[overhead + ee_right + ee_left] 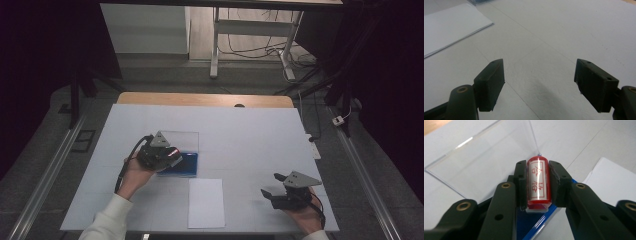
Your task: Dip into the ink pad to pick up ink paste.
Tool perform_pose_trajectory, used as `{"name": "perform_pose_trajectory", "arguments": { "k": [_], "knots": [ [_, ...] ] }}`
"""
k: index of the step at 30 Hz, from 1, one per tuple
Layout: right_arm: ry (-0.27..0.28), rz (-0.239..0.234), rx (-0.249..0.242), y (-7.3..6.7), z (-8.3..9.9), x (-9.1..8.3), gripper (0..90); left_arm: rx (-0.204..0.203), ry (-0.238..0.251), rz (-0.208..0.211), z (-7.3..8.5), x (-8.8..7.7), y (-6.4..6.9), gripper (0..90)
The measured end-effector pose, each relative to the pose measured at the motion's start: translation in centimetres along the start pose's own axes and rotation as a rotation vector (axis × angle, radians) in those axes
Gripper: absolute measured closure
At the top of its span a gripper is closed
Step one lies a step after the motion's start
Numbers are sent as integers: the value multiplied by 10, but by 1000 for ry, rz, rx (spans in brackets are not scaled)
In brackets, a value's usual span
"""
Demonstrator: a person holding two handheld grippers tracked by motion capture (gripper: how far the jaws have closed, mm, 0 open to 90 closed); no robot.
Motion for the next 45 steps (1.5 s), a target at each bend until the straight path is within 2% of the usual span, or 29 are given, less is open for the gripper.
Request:
{"name": "perform_pose_trajectory", "arguments": {
  "k": [2,13,20,34,45],
  "knots": [
    [-2,-2,0,0,0,0,247,-5,1,17,-1,-2,0,697],
    [-3,7,-1,1,1,-2,249,-9,24,4,-3,-11,-1,698],
    [-3,5,-1,1,1,-1,249,-5,-8,5,1,-2,-1,698],
    [-7,-2,-1,0,2,0,249,-26,-33,0,10,12,-9,697],
    [-9,3,-4,1,2,0,249,-39,-58,14,15,22,-9,697]
  ]
}}
Point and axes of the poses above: each handheld gripper's, and its own axes: x roughly forward along the jaws, z roughly out of its underside, y roughly to its right, the point moved 9 cm from there along x, roughly forward along the jaws, and after that the axes turned 3 degrees about -y, right-handed, at the moved point
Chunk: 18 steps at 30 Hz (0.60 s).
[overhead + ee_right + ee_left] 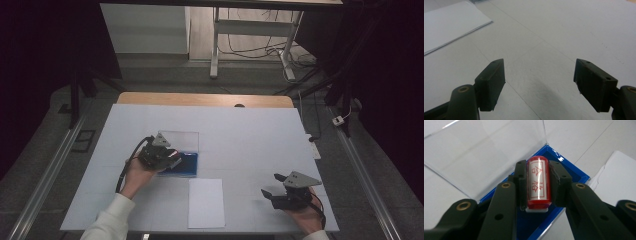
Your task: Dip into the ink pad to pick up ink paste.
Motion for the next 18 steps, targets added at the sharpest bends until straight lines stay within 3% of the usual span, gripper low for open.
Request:
{"name": "perform_pose_trajectory", "arguments": {
  "k": [6,10,18],
  "knots": [
    [-1,-1,2,0,0,0,249,4,-11,3,1,3,1,697],
    [-6,5,2,0,1,-1,249,27,-39,-19,5,7,0,697],
    [-6,5,-1,0,0,-1,249,37,-39,-27,5,8,1,699]
  ]
}}
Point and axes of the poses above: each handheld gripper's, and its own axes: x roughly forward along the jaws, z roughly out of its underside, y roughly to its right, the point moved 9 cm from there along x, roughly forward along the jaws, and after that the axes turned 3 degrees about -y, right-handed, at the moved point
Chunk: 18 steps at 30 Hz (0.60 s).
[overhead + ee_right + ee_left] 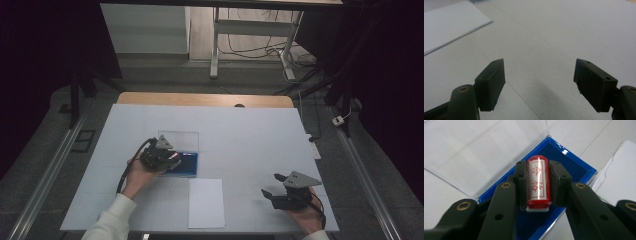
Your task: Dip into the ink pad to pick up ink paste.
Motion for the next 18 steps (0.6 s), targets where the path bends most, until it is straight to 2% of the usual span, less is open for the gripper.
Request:
{"name": "perform_pose_trajectory", "arguments": {
  "k": [18],
  "knots": [
    [0,-5,5,-1,0,1,250,15,-28,-21,1,3,2,703]
  ]
}}
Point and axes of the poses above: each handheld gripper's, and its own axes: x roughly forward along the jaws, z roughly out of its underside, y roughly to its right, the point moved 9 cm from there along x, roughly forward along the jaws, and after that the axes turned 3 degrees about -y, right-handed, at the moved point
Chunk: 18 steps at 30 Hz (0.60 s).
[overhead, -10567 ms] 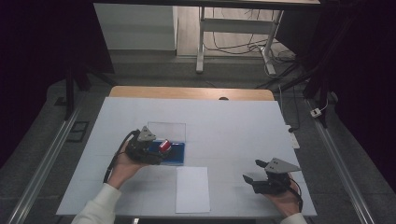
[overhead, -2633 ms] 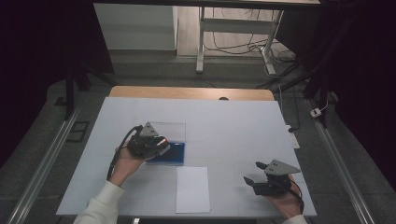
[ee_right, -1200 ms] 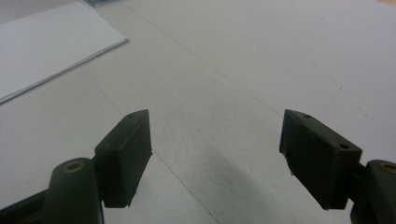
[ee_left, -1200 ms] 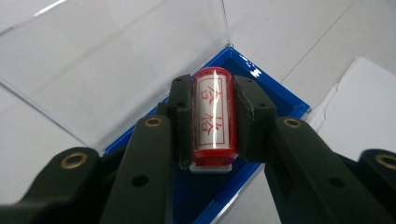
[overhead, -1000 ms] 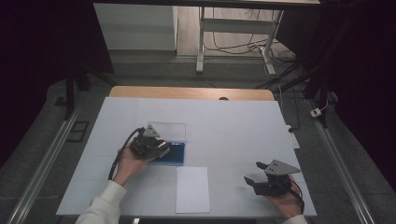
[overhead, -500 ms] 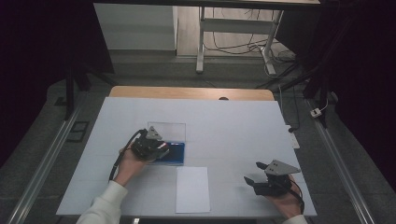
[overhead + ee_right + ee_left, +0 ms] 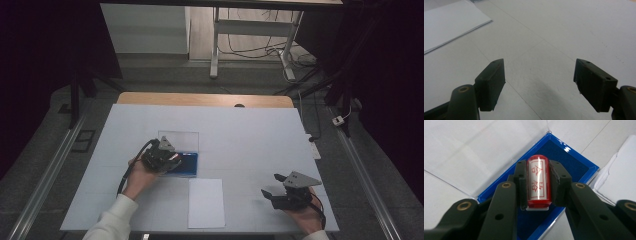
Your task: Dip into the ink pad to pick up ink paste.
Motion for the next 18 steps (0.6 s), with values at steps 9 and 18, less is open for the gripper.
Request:
{"name": "perform_pose_trajectory", "arguments": {
  "k": [9,18],
  "knots": [
    [-1,13,-2,1,0,0,250,-4,1,-10,1,1,1,704],
    [3,5,-3,-1,-1,-1,250,-11,22,8,2,2,0,705]
  ]
}}
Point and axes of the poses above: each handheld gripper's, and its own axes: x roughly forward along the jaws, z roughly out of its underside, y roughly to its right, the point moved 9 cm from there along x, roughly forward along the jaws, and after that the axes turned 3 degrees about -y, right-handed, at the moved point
